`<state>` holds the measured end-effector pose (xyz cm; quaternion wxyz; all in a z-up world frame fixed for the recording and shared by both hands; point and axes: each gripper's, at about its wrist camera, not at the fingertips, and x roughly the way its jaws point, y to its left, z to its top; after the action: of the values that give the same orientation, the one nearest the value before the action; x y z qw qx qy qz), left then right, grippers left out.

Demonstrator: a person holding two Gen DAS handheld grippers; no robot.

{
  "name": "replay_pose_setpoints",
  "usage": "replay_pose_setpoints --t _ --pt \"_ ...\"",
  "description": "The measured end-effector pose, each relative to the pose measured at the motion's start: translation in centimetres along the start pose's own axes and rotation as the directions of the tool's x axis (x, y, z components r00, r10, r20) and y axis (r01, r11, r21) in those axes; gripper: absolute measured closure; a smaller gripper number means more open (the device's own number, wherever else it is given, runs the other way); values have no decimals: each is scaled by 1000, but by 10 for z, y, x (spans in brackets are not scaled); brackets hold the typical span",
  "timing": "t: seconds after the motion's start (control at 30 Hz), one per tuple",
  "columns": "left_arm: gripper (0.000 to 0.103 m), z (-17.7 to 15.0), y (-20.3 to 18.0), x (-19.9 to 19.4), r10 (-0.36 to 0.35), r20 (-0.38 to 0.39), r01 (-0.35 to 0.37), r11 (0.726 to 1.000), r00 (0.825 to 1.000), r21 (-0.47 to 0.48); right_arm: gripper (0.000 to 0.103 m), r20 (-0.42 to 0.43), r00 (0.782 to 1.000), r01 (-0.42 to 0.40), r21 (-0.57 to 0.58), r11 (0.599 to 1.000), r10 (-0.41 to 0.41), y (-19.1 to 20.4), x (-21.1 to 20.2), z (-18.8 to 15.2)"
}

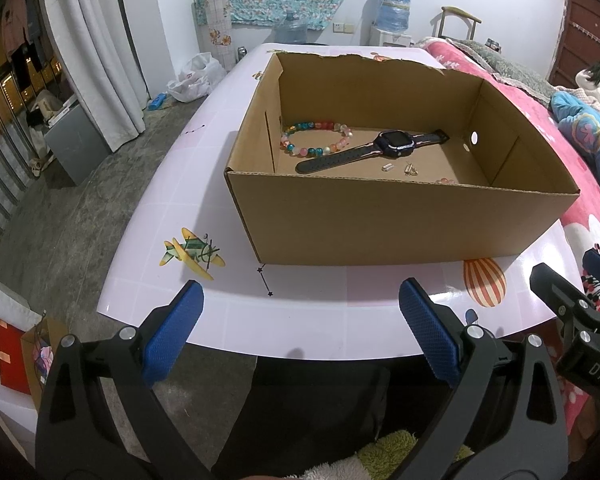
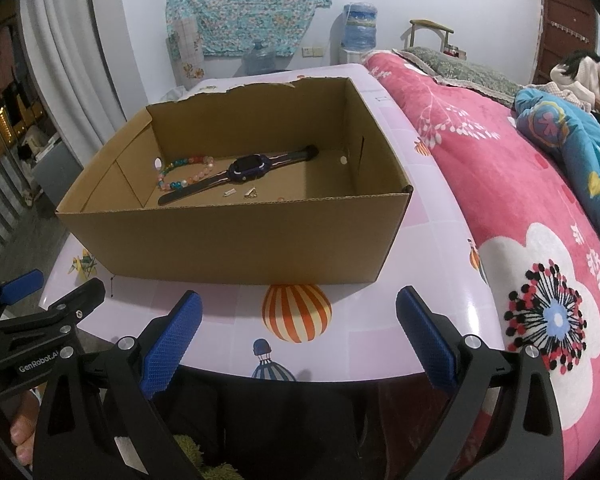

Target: Organize jewelry

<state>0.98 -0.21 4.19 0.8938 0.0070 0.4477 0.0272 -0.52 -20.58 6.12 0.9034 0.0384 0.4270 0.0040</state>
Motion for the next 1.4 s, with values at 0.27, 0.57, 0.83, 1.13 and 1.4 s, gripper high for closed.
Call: replay_pose_setpoints --t 0.27,0.57,0.83,1.13,1.4 --pt "8 1 0 0 0 1 0 1000 1000 0 8 0 1000 -1 -1 1000 1 0 1 0" --pt "8 1 0 1 0 -2 0 1000 1000 0 8 -5 1000 -9 -4 1000 9 -1 4 2" --pt "8 1 0 1 0 -3 0 1000 1000 2 8 -8 1000 -12 -4 1000 12 -2 5 2" --pt "8 1 0 2 0 -4 0 1000 1000 2 8 -11 1000 -16 -4 1000 16 -4 7 1" --pt "8 1 0 2 0 -5 0 1000 1000 0 8 -10 1000 -16 -4 1000 16 -4 7 1"
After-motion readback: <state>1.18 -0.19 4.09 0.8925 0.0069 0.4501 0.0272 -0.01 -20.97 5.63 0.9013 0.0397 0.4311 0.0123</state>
